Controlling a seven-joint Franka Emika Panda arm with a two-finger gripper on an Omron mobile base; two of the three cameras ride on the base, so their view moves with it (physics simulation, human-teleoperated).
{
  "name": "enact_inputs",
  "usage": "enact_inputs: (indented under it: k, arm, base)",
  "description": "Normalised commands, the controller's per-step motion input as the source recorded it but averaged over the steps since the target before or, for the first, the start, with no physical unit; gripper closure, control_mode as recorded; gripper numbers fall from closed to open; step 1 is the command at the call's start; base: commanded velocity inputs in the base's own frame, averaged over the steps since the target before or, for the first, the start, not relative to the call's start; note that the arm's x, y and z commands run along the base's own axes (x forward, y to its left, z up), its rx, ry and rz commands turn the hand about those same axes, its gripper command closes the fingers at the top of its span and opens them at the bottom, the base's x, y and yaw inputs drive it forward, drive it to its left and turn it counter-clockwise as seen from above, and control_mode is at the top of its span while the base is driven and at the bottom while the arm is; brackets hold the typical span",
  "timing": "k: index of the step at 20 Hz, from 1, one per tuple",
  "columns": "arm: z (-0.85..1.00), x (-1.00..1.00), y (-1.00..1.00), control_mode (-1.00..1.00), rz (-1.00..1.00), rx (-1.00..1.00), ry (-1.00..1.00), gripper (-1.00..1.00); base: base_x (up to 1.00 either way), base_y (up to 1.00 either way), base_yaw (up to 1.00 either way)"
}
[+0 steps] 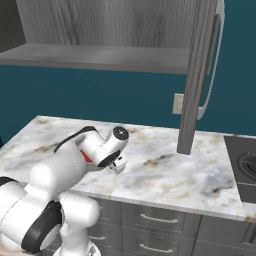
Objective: Pick up the bowls on the counter and stack them on top of one another in the open cabinet. Place the smaller bowl on top of the larger bowl.
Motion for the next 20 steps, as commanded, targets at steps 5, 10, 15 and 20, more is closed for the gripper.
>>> enact_inputs:
  k: [5,10,15,20]
  arm:
    - [-0.16,0.28,0.0,-1.0,0.0,0.0,0.0,-1.0]
    - [-0.19,0.1,0.01,-1.0,0.0,0.0,0.0,-1.0]
    - [-0.2,0.03,0.04,-1.0,0.0,0.0,0.0,-1.0]
    - [-0.15,0.0,0.12,-1.0,0.0,0.0,0.0,1.0]
  base:
    - [0.0,0.0,0.0]
    - [0.0,0.0,0.0]
    - [0.0,0.0,0.0]
    - [0.0,0.0,0.0]
